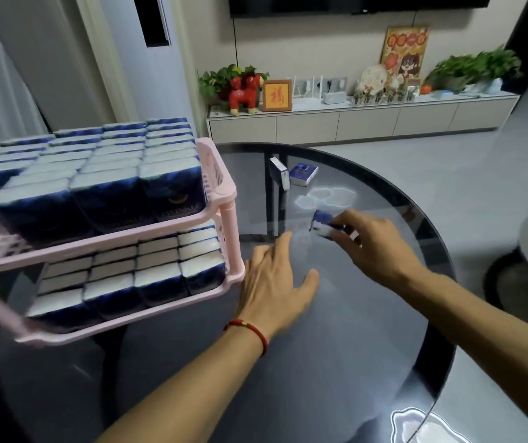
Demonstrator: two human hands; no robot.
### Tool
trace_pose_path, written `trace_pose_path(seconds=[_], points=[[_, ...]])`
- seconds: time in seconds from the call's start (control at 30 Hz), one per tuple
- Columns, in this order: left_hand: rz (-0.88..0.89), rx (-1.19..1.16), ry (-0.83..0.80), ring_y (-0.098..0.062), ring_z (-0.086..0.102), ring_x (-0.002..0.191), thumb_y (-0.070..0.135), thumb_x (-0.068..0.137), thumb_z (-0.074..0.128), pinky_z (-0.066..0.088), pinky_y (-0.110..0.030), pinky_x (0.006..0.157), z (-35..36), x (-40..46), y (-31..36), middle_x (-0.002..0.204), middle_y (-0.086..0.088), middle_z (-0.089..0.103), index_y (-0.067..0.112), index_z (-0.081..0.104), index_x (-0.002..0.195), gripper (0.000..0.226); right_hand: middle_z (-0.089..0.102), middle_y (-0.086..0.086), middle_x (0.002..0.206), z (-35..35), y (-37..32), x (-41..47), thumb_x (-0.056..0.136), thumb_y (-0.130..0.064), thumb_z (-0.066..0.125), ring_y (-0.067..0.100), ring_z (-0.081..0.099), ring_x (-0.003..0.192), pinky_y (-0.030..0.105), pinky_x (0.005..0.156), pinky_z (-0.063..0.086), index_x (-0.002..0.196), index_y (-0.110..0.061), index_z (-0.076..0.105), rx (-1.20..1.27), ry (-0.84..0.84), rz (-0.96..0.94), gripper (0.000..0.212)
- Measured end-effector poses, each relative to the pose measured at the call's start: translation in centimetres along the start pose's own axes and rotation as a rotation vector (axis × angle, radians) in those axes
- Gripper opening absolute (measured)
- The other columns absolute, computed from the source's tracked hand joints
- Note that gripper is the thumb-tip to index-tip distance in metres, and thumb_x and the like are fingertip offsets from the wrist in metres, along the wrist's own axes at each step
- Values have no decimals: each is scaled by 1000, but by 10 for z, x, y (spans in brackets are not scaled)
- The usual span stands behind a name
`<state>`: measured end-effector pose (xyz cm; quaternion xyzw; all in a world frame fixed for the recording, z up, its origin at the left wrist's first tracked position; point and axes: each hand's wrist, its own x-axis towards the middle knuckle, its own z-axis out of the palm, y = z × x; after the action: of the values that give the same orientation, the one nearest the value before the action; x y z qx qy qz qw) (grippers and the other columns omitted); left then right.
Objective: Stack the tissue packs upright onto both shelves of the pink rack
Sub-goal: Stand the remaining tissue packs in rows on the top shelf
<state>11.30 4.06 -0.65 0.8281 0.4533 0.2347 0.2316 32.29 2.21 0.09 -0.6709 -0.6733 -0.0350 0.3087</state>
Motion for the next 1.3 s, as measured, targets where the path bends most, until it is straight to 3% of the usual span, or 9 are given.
trace_pose_path(seconds=[0.2,0.3,0.47,0.57,0.63,0.8,1.0,1.13,1.3], points=[[-86,-224,-7,-20,37,141,43,105,44,28,-29,109,0,1,-6,148,-5,47,41,9,162,67,71,-11,120,-15,-36,-49,93,-29,69,3,69,96,18,84,56,112,-18,73,319,-193,-89,22],[-43,-202,28,-17,39,136,27,103,51,27,-22,105,-2,0,-4,137,-1,53,37,19,161,67,75,-7,101,0,-27,-16,94,-9,62,9,71,83,31,77,60,103,-17,73,431,-20,139,16],[-18,-203,49,-12,49,122,27,102,50,39,-27,106,-3,-2,-3,118,7,48,44,23,159,65,37,6,160,54,11,95,95,-18,59,27,58,125,40,106,47,153,-20,41,113,-67,288,60],[-3,-203,51,-6,50,113,27,103,48,38,-18,99,-2,0,-3,111,11,46,47,25,157,62,4,-1,171,74,20,137,103,-31,48,35,51,134,46,96,48,162,-29,15,-203,-187,282,68],[26,-176,49,-7,45,114,25,103,48,35,-21,103,-2,0,-3,107,14,47,45,32,156,59,8,-1,171,80,23,149,105,-32,40,37,54,129,43,87,47,161,-28,18,-345,-262,233,59],[44,-153,31,-8,45,118,24,103,49,36,-25,106,-4,-1,-4,113,14,50,37,49,149,48,62,14,127,73,30,126,97,-23,56,36,62,107,37,76,43,126,-12,63,-250,-107,201,31],[26,-194,25,-14,50,116,20,99,54,40,-25,104,-5,-7,-4,112,6,57,33,55,144,47,58,10,75,22,11,38,90,-36,74,35,53,68,38,57,40,76,-9,62,-210,-63,143,33],[-30,-383,70,-8,67,104,14,91,65,55,-25,96,-12,-17,-5,115,5,73,32,65,134,47,68,12,70,-17,-17,-16,89,-40,76,36,59,68,38,60,42,75,-9,71,-162,-130,148,34],[-174,-543,85,-6,68,90,11,91,67,53,-11,78,-21,-37,-3,112,3,74,31,72,123,38,69,6,67,-59,-71,-77,89,-36,77,27,60,57,38,54,52,79,-11,74,-49,182,102,28]])
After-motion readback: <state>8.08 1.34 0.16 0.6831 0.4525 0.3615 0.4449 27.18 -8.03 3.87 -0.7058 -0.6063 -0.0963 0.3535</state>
